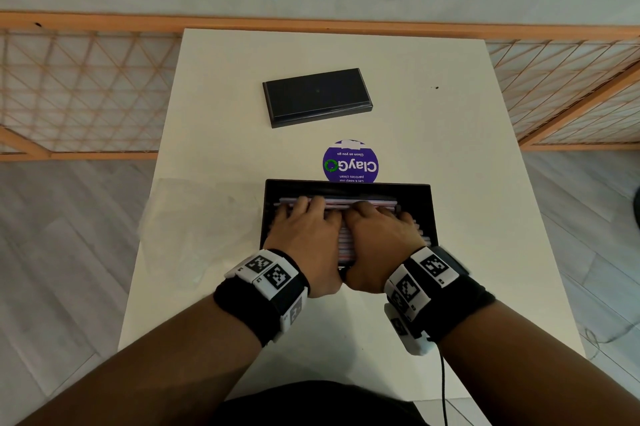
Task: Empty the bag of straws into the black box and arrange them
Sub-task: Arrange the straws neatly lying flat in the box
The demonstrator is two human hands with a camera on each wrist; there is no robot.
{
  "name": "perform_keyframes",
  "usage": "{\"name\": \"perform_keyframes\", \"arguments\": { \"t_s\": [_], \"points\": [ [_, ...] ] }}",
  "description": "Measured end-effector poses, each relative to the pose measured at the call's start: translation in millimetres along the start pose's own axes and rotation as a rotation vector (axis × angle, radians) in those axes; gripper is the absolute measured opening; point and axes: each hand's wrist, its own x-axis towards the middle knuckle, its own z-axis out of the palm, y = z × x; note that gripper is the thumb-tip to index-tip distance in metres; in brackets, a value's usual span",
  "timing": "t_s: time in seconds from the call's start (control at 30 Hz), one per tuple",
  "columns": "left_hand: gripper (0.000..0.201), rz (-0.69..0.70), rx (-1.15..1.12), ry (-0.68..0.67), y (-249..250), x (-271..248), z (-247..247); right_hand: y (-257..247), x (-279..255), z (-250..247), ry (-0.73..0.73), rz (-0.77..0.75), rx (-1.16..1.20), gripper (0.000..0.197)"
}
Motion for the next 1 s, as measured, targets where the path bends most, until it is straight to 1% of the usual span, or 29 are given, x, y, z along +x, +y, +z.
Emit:
{"name": "perform_keyframes", "arguments": {
  "t_s": [0.1, 0.2, 0.27, 0.37, 0.43, 0.6, 0.73, 0.9, 1.0],
  "points": [
    [0.075, 0.004, -0.013, 0.001, -0.3, 0.9, -0.7, 0.6, 0.6, -0.1, -0.007, 0.002, 0.008, 0.087],
    [0.088, 0.006, -0.007, -0.001, -0.2, 0.9, -0.8, -0.2, 1.5, 0.9, 0.015, 0.001, -0.034, 0.089],
    [0.091, -0.004, -0.012, -0.012, -0.6, 1.0, -0.8, -1.2, 1.0, 1.5, 0.032, 0.004, -0.063, 0.086],
    [0.087, -0.006, -0.010, -0.032, -0.5, 1.8, -1.6, -2.1, -0.5, 0.0, 0.032, 0.016, -0.078, 0.080],
    [0.081, -0.006, -0.009, -0.038, -0.2, 1.4, -2.3, -1.9, -0.7, -1.4, 0.015, 0.018, -0.081, 0.081],
    [0.075, -0.010, -0.015, -0.030, -0.6, 0.8, -2.1, -1.8, 0.1, -2.0, 0.006, 0.019, -0.055, 0.080],
    [0.083, -0.004, -0.001, -0.019, -1.1, 0.0, -0.2, -2.5, -1.6, 1.5, 0.035, 0.024, -0.047, 0.084],
    [0.074, -0.013, -0.007, -0.016, 0.2, -0.8, -1.7, -2.4, -2.1, -0.4, 0.010, 0.036, -0.036, 0.081],
    [0.080, -0.008, -0.005, -0.012, 0.3, -1.7, -1.7, -2.3, -1.8, -1.5, -0.003, 0.030, -0.039, 0.082]
  ]
}}
